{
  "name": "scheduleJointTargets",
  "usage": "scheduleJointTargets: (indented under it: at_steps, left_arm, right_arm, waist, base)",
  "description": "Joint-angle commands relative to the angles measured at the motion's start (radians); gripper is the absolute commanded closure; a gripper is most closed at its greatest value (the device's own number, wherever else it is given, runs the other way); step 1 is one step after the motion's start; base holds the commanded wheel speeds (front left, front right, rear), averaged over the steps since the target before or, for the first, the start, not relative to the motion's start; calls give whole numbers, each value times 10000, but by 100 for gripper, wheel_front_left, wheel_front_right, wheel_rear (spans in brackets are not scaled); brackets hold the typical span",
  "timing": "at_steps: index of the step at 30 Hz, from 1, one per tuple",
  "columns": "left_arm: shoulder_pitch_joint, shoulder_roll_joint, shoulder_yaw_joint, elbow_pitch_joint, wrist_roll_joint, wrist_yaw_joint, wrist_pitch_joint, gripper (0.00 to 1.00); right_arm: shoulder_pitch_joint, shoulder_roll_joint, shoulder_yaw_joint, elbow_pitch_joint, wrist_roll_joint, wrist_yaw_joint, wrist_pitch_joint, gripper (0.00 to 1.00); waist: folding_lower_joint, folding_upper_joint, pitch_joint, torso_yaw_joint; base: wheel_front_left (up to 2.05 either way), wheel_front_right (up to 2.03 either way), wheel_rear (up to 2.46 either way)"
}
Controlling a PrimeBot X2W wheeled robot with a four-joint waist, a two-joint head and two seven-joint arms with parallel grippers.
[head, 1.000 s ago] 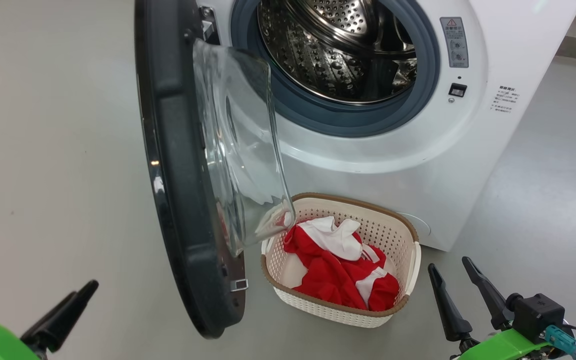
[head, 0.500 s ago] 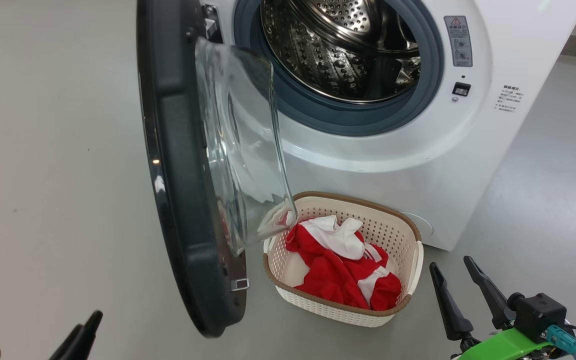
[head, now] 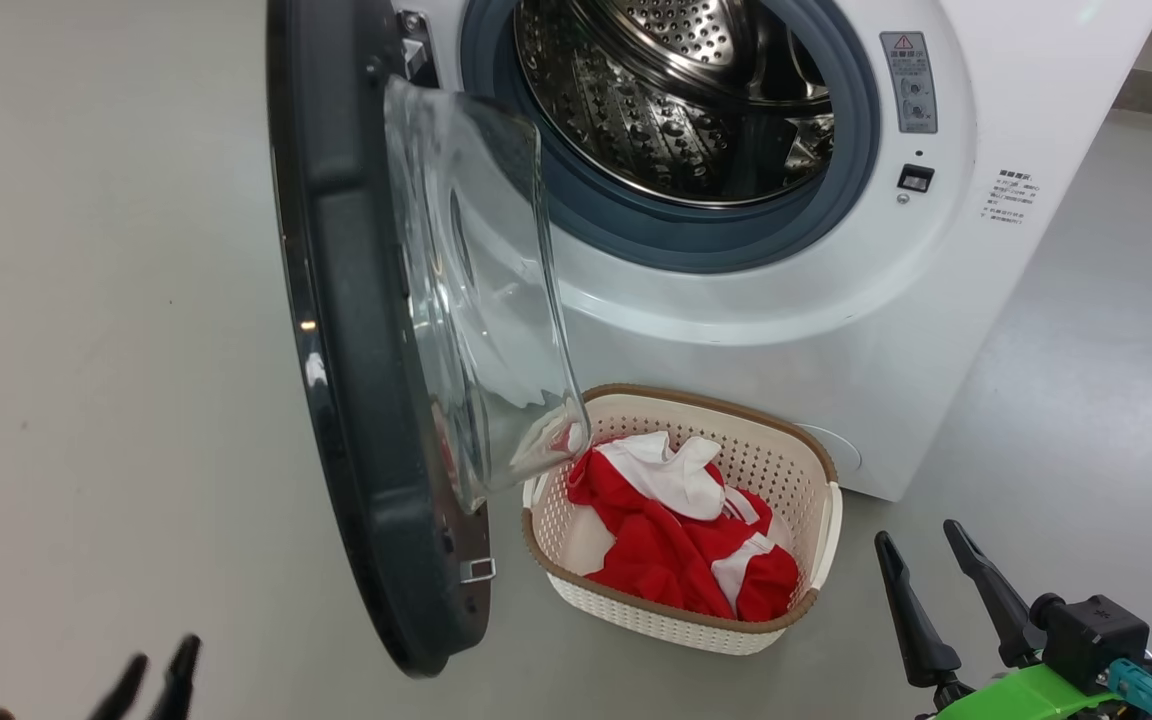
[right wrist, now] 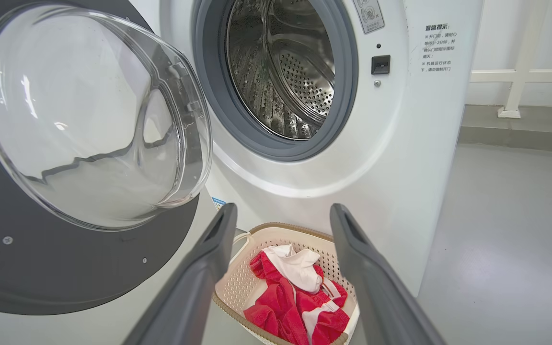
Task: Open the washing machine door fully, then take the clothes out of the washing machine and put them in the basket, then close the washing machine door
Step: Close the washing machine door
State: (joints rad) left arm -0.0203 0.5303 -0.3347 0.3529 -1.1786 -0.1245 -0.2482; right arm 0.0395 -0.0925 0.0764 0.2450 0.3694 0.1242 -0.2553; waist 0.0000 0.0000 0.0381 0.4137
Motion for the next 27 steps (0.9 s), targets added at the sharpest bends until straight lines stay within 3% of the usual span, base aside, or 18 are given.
scheduleJointTargets:
  at_steps: [1, 14, 21, 27]
  left_arm:
    - [-487, 149, 930, -124, 654, -61, -128, 0]
    - [212, -2099, 3883, -1954, 6695, -61, -134, 0]
    - [461, -2878, 4607, -2468, 8220, -61, -134, 0]
    - [621, -3264, 4841, -2448, 8872, -61, -135, 0]
  right_arm:
    - [-105, -113, 160, -298, 46, 65, -65, 0]
    - [-21, -68, -58, -410, 64, 65, -65, 0]
    - [42, -36, -153, -460, 64, 65, -65, 0]
    - [149, -7, -234, -452, 52, 65, -65, 0]
  waist:
    - [0, 0, -15, -6]
    - [0, 0, -57, -110]
    - [0, 0, -74, -139]
    - [0, 0, -76, -158]
  base:
    - [0, 0, 0]
    - [0, 0, 0]
    - [0, 0, 0]
    - [0, 0, 0]
